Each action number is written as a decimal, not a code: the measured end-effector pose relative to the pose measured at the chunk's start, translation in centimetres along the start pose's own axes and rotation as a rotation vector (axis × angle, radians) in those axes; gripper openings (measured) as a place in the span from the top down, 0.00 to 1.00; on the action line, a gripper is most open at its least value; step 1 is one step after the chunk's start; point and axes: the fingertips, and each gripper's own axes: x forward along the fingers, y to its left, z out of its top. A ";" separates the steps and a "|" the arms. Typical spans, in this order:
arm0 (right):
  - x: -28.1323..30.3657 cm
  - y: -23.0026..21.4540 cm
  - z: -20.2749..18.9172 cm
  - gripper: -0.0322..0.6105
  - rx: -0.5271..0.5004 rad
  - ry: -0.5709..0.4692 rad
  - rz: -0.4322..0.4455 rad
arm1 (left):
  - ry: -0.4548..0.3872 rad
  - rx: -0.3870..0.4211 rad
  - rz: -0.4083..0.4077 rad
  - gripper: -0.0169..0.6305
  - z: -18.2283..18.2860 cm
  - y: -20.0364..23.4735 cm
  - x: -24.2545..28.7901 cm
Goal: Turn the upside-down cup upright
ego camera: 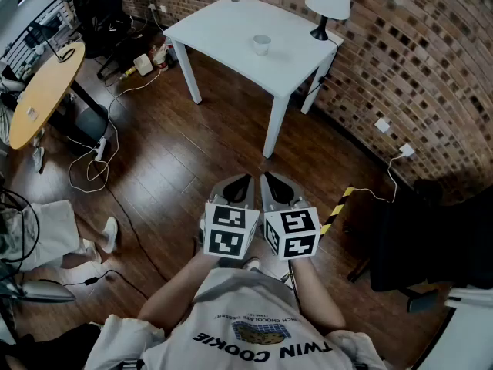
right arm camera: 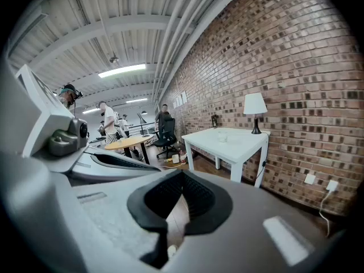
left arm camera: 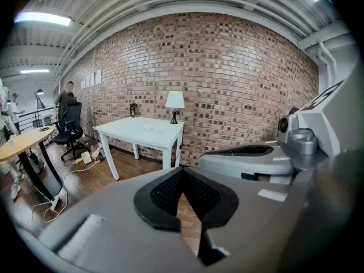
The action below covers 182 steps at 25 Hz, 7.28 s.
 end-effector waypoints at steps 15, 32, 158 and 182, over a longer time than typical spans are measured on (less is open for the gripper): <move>14.7 -3.1 5.9 0.95 -0.022 0.041 -0.086 | -0.010 -0.001 -0.082 0.96 6.2 11.1 10.4; 28.0 -5.5 11.5 0.95 0.005 0.056 -0.179 | 0.003 0.008 -0.166 0.96 11.3 22.0 18.8; 58.1 -24.4 12.2 0.55 -0.686 0.848 0.224 | 0.030 -0.055 -0.134 0.96 23.8 39.0 48.0; 55.1 -31.3 17.0 0.55 0.002 -0.064 -0.143 | 0.048 0.034 -0.193 0.96 24.4 33.2 49.1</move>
